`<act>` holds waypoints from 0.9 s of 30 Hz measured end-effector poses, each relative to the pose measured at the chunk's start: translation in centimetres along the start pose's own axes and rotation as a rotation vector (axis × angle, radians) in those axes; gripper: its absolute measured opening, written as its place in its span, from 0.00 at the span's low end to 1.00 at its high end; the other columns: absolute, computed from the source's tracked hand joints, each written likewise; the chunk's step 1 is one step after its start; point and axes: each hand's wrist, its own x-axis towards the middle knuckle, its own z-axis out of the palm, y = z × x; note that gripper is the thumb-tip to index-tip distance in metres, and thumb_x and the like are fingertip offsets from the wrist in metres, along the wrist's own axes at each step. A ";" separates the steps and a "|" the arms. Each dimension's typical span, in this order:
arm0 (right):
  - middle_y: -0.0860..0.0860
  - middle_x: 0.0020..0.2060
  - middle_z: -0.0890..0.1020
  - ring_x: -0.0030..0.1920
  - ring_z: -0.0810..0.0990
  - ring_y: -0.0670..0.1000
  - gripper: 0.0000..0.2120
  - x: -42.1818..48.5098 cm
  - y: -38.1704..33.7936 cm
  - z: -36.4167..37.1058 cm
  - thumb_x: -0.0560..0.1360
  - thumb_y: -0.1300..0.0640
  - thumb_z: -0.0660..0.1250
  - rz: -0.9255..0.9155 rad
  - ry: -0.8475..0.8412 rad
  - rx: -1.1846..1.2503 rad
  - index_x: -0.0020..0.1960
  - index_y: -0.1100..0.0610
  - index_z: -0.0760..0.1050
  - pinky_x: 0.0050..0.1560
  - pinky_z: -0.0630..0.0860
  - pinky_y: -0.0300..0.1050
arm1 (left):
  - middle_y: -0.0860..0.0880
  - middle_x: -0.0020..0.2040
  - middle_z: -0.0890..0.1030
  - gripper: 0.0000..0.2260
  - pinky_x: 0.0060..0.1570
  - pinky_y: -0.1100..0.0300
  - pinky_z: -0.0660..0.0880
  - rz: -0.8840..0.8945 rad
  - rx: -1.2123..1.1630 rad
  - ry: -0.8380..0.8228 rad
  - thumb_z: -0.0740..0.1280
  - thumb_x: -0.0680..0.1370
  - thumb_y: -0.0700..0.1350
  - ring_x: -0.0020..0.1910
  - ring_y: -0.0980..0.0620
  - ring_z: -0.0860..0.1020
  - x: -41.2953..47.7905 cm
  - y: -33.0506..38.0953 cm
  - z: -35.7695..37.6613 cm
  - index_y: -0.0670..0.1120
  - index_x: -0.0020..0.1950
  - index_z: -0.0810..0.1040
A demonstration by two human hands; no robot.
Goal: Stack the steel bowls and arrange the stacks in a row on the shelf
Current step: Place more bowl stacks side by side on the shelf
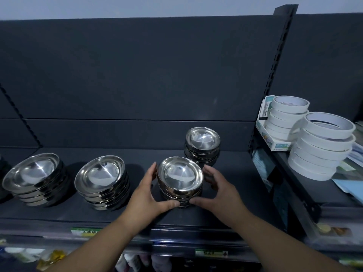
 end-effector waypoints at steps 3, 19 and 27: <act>0.30 0.60 0.74 0.63 0.70 0.29 0.44 0.2 -0.5 -0.3 0.60 0.51 0.82 -0.021 -0.010 -0.006 0.70 0.41 0.65 0.59 0.64 0.21 | 0.62 0.68 0.65 0.50 0.67 0.67 0.59 0.018 0.011 0.015 0.81 0.63 0.48 0.68 0.65 0.61 0.0 0.3 -0.2 0.59 0.76 0.54; 0.31 0.56 0.78 0.60 0.75 0.32 0.36 0.7 -0.5 -0.3 0.61 0.55 0.82 -0.031 0.019 0.017 0.60 0.33 0.68 0.60 0.69 0.25 | 0.70 0.58 0.68 0.44 0.54 0.81 0.61 -0.014 0.000 0.054 0.80 0.64 0.47 0.64 0.68 0.64 -0.1 0.4 0.5 0.57 0.74 0.59; 0.26 0.52 0.79 0.59 0.76 0.33 0.34 0.6 -0.1 -0.1 0.61 0.54 0.82 -0.018 0.032 0.020 0.57 0.31 0.70 0.61 0.72 0.34 | 0.69 0.61 0.69 0.44 0.58 0.78 0.61 -0.007 -0.014 0.056 0.81 0.63 0.45 0.62 0.72 0.66 0.2 0.6 0.4 0.59 0.73 0.60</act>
